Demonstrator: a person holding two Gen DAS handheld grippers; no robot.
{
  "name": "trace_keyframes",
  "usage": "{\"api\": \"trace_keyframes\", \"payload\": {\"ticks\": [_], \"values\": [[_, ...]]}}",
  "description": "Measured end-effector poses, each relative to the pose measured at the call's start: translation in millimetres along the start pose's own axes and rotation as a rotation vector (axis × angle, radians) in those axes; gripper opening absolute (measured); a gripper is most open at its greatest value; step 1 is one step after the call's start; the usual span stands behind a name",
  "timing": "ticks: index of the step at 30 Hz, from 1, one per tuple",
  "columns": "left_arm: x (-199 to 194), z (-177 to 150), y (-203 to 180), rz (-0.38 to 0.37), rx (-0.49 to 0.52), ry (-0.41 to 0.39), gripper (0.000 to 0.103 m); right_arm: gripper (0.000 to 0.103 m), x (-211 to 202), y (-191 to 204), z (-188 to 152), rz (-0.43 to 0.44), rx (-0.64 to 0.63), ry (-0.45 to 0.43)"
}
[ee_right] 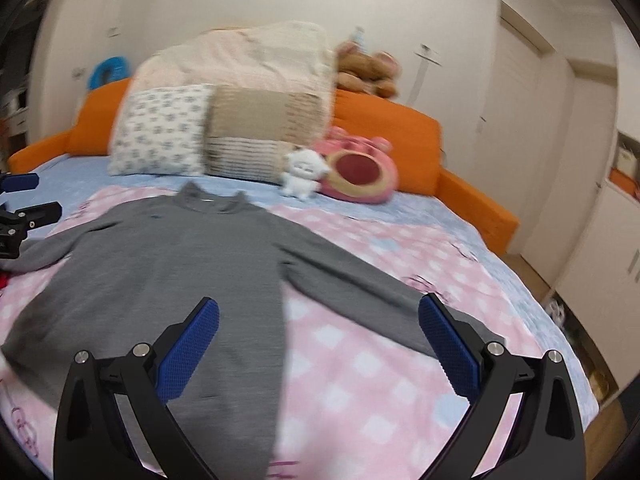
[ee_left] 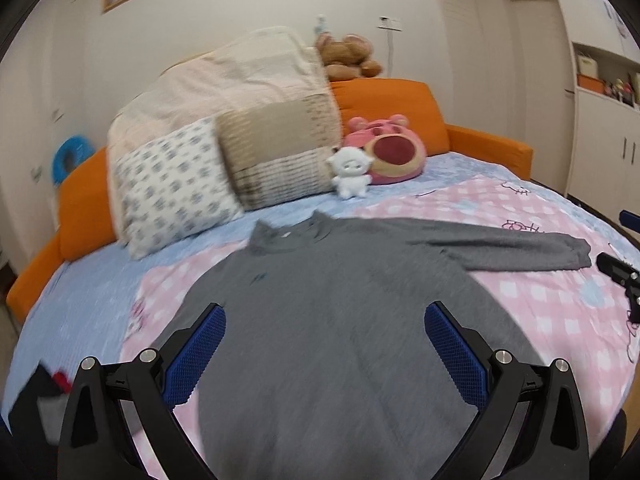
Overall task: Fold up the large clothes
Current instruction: 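Move the right tool to a sweatshirt sleeve cuff and close on it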
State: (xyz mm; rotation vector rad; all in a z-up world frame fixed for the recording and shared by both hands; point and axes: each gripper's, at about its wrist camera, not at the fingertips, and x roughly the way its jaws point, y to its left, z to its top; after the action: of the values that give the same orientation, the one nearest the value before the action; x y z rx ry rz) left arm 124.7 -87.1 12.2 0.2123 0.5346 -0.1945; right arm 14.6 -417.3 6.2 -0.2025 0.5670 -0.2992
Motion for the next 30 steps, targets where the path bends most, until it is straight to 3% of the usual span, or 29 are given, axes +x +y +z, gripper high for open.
{"api": "trace_keyframes", "payload": {"ticks": [6, 14, 18, 23, 30], "values": [[75.3, 56.5, -61.0, -0.032, 0.081, -0.004, 0.101, 0.098, 40.3, -91.7, -7.0, -0.104, 0.106, 0.049], [204.1, 110.0, -117.0, -0.125, 0.044, 0.125, 0.101, 0.098, 84.7, -201.7, -46.4, -0.127, 0.257, 0.152], [260.4, 114.7, -128.2, -0.175, 0.002, 0.213, 0.101, 0.092, 114.8, -239.4, -71.6, -0.128, 0.32, 0.241], [324.3, 114.4, -137.4, -0.121, -0.016, 0.334, 0.101, 0.088, 163.8, -274.5, -101.2, -0.118, 0.414, 0.362], [363.4, 109.6, -112.1, -0.17, -0.154, 0.412, 0.101, 0.075, 200.9, -281.7, -118.9, -0.031, 0.47, 0.449]]}}
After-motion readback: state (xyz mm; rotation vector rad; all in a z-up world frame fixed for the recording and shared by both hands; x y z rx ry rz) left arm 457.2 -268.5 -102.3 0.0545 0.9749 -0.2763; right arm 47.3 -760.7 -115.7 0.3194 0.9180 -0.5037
